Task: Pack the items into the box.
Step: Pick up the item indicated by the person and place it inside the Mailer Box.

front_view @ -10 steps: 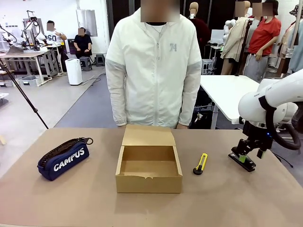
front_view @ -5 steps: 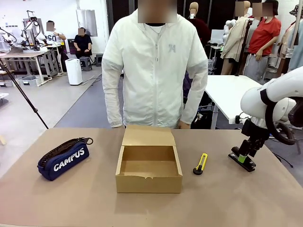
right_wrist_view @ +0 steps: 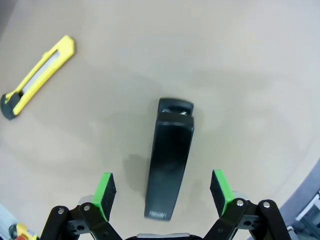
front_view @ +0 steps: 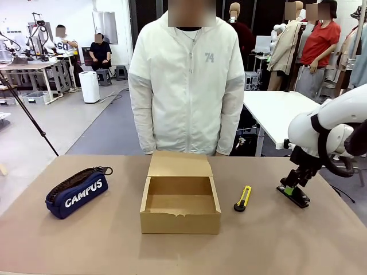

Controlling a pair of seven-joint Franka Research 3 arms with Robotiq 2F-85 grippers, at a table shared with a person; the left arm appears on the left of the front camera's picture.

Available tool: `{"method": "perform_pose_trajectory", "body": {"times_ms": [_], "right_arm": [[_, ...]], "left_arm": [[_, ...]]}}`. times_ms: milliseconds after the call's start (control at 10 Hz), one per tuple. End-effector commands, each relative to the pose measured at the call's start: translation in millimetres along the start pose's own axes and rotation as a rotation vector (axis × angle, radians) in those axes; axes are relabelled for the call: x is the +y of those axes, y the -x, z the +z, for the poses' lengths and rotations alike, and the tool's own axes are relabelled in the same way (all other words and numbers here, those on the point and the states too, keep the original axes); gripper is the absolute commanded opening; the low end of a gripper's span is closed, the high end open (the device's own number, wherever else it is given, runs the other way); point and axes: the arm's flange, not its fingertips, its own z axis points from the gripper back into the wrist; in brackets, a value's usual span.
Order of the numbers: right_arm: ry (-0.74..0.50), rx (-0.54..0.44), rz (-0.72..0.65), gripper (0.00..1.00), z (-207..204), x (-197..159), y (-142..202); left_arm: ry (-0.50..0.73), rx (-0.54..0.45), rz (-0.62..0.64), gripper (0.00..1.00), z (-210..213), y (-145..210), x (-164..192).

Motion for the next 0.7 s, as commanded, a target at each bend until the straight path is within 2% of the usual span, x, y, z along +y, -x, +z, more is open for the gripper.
{"method": "perform_pose_trajectory", "body": {"times_ms": [0,300,400,500,600], "right_arm": [[0.052,-0.026,-0.027,1.0,-20,5,-3],[0.079,0.016,-0.064,1.0,-32,4,-3],[0.07,0.017,-0.058,0.44,-32,4,-4],[0.067,0.013,-0.054,0.0,-31,5,-3],[0.092,0.025,-0.069,0.0,-33,4,-3]], "left_arm": [[0.018,-0.005,-0.001,1.0,0,-1,-1],[0.018,-0.005,-0.001,1.0,0,-1,-1],[0.018,-0.005,-0.001,1.0,0,-1,-1],[0.018,-0.005,-0.001,1.0,0,-1,-1],[0.018,-0.005,-0.001,1.0,0,-1,-1]]}}
